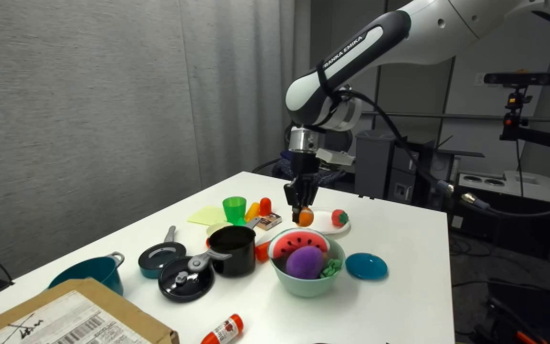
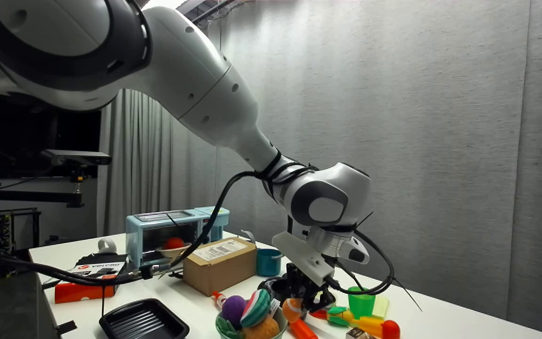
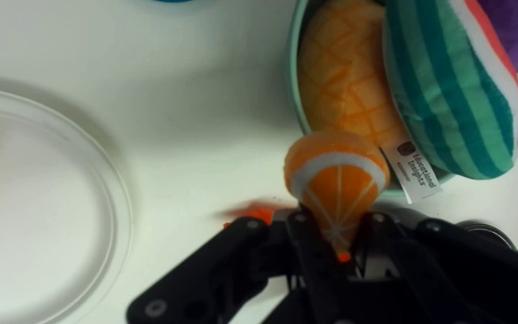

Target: Pick up the fruits plush toys from the plate and put them in the bowl

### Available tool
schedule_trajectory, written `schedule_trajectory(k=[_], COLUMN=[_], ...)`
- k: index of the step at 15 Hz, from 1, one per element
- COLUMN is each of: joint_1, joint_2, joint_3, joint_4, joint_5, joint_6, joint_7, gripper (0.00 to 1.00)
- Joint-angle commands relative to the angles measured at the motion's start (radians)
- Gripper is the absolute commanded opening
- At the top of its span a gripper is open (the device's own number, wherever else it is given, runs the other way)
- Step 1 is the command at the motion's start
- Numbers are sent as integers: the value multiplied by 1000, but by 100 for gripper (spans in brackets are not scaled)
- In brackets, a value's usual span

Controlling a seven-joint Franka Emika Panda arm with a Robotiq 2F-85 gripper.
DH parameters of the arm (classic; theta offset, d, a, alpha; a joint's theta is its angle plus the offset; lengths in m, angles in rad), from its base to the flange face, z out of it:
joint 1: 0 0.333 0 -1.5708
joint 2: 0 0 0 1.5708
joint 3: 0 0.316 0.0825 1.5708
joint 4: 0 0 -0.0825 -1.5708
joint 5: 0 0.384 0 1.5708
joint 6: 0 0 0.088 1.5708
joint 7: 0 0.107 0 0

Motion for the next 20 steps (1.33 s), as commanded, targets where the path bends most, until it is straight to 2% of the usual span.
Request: schedule_trajectory(k=[1,10,16,17,18,20], joint_1=[-10,-16,-8,-6,-5,-2], joint_2=[-45,-40,-29,-29,-29,-30], joint_3=[8,18,13,13,12,12], joint_4=[-27,-20,-43,-48,-53,-62], joint_5=[10,40,28,22,19,14], joint_6=[-25,-126,-133,-136,-134,-132], joint_7=[-43,-82,-94,-99,-100,-107], gripper=[4,4,4,21,43,47])
